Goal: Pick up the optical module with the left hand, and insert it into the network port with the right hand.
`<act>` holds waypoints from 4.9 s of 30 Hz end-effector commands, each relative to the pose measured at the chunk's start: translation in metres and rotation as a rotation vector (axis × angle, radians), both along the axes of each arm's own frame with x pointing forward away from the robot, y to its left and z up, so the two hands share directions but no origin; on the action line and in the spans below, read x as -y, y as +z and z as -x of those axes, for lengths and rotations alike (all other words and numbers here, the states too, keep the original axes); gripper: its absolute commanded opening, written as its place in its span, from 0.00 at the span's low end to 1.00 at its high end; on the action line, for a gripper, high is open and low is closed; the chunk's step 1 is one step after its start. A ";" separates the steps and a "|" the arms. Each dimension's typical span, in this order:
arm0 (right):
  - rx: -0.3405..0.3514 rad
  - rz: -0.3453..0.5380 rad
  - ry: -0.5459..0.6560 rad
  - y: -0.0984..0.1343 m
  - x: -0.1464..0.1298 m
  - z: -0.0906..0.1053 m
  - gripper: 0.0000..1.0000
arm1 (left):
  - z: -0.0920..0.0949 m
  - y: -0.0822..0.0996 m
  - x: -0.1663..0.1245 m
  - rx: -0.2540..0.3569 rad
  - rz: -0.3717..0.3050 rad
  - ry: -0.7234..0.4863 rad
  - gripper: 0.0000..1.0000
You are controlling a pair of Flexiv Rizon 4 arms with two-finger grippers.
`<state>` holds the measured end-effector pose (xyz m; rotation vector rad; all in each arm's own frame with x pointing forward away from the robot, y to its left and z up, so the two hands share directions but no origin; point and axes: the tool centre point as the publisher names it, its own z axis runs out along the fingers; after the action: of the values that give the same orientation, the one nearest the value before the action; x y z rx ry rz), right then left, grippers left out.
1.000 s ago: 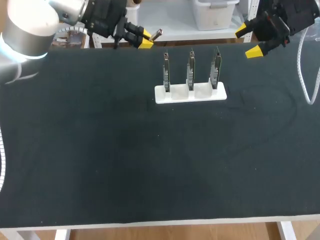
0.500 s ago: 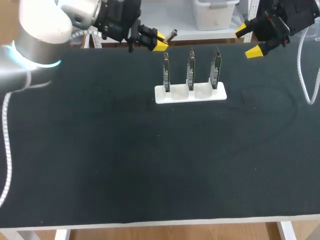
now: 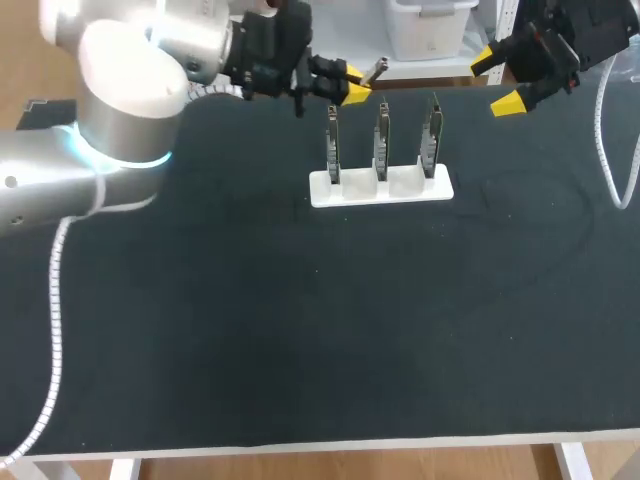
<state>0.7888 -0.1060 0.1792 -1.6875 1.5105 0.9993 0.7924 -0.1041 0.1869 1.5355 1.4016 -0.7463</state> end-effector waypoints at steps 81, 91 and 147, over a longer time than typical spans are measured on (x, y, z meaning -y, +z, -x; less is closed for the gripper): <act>0.002 0.001 -0.003 0.000 0.000 0.002 1.00 | 0.034 0.019 0.063 -0.101 0.077 -0.007 0.00; 0.002 0.001 -0.003 0.000 0.000 0.002 1.00 | 0.068 0.032 0.082 -0.026 0.108 0.038 0.00; 0.002 0.001 -0.003 0.000 0.000 0.002 1.00 | 0.017 0.006 0.136 -0.024 0.219 -0.128 0.00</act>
<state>0.7888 -0.1061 0.1792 -1.6874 1.5106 0.9992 0.7816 -0.2430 0.1919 1.4671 1.1986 -0.9771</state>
